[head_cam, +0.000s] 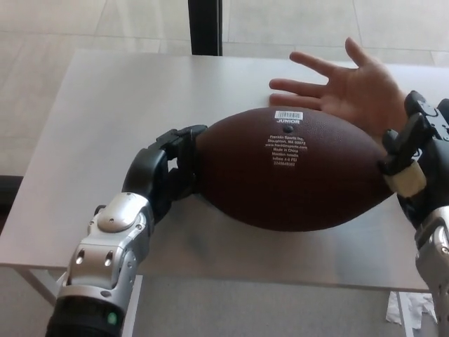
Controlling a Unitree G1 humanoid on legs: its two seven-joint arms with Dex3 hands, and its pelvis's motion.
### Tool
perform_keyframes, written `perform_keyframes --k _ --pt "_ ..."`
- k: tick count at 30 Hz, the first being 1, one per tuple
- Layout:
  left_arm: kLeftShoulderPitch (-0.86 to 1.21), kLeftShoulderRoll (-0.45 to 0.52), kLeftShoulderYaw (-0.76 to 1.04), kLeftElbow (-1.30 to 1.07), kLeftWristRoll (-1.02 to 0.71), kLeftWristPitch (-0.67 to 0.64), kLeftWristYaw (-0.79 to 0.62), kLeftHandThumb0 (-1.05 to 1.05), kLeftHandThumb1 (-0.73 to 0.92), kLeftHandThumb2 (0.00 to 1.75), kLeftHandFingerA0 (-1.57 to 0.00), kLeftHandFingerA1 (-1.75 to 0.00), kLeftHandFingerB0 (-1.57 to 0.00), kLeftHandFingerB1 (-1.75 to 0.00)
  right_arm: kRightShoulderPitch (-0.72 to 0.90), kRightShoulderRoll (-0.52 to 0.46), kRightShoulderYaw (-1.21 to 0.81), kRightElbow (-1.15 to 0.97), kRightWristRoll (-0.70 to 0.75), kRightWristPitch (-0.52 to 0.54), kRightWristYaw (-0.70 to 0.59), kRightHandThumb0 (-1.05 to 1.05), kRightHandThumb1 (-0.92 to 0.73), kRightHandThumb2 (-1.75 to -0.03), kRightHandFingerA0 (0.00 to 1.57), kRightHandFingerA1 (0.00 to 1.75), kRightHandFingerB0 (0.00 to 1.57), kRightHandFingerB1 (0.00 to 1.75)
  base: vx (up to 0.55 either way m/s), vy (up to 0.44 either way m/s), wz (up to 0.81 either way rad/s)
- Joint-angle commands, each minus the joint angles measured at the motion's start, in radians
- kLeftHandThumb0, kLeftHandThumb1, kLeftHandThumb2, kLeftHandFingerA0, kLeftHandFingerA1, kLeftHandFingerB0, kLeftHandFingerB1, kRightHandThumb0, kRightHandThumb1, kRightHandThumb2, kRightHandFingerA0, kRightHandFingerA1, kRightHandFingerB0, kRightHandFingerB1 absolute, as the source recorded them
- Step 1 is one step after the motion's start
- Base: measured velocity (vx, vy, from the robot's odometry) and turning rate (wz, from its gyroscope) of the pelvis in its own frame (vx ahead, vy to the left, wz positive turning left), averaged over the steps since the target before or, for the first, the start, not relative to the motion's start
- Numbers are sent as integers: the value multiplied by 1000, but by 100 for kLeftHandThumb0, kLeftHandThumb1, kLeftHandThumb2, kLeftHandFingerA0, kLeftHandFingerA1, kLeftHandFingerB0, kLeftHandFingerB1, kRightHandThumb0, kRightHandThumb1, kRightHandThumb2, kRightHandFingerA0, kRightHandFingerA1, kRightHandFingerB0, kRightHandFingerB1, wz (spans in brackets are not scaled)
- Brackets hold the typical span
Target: The robot uses both its hands to grab the left and right ends of a football kept in the middle of the desk infront of it, lifts it up and places it in the palm of a person
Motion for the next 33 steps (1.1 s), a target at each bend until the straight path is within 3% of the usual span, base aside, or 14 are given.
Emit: perform_keyframes --k 1,2,5,10,11,12,14,17,20,22,25,26,31,33 --pt "9 -39 -16 42 38 89 77 -38 47 104 -75 -84 0 -50 28 5 52 -19 39 12 76 -105 -82 -123 56 71 0 0 0 0 0" --pt "8 -46 -17 45 38 90 83 -69 73 61 -82 -84 -17 -33 47 15 66 -23 38 9 76 -105 -84 -129 58 73 0 3 0 0 0" --pt "-1 -54 -25 53 40 89 86 -38 46 104 -82 -87 0 -49 97 42 95 -34 41 10 64 -105 -92 -90 61 70 0 0 0 0 0" --pt "7 -67 -44 40 37 74 77 -81 63 101 -84 -86 -5 -42 207 112 100 -20 84 -37 73 -105 -83 -129 51 72 0 8 0 0 0" --pt "7 -65 -45 44 35 67 68 -37 50 108 -79 -85 0 -49 223 134 99 -22 92 -39 64 -104 -92 -89 51 69 0 0 0 0 0" --pt "7 -66 -47 44 36 68 68 -36 50 109 -77 -84 0 -49 230 148 99 -18 89 -48 53 -98 -82 -128 46 69 0 11 0 0 0" --pt "6 -70 -50 47 36 68 71 -73 86 66 -83 -84 -18 -31 229 169 95 -8 83 -63 41 -101 -86 -129 45 69 0 9 0 0 0" --pt "6 -77 -55 54 35 71 74 -76 68 102 -86 -92 -10 -44 225 197 94 10 82 -99 38 -102 -92 -86 49 67 0 1 0 0 0" --pt "9 -75 -73 54 45 72 73 -77 84 65 -89 -93 -15 -30 220 206 101 30 81 -143 50 -105 -80 -123 51 69 0 5 0 0 0" --pt "3 -81 -94 68 43 78 52 -63 79 64 -86 -108 -15 -31 185 182 116 27 91 -102 75 -105 -92 -70 55 69 0 0 0 0 0" --pt "-4 -72 -123 73 39 82 7 -56 79 63 -73 -145 -13 -31 159 163 131 24 84 -84 89 -105 -72 -116 53 74 0 2 0 0 0" --pt "-5 -67 -142 73 42 81 -13 -48 76 66 -61 -148 -11 -31 145 161 132 17 85 -68 83 -100 -85 -66 68 77 0 2 0 0 0" --pt "2 -62 -164 71 20 36 -77 -69 57 89 -55 -110 -4 -41 109 180 117 14 102 -51 57 -86 -57 -106 88 88 0 23 0 0 0" --pt "-12 -50 -173 84 27 26 -98 -57 78 68 -45 -116 -6 -21 102 187 116 11 94 -49 39 -76 -74 -62 93 99 16 40 0 0 0"
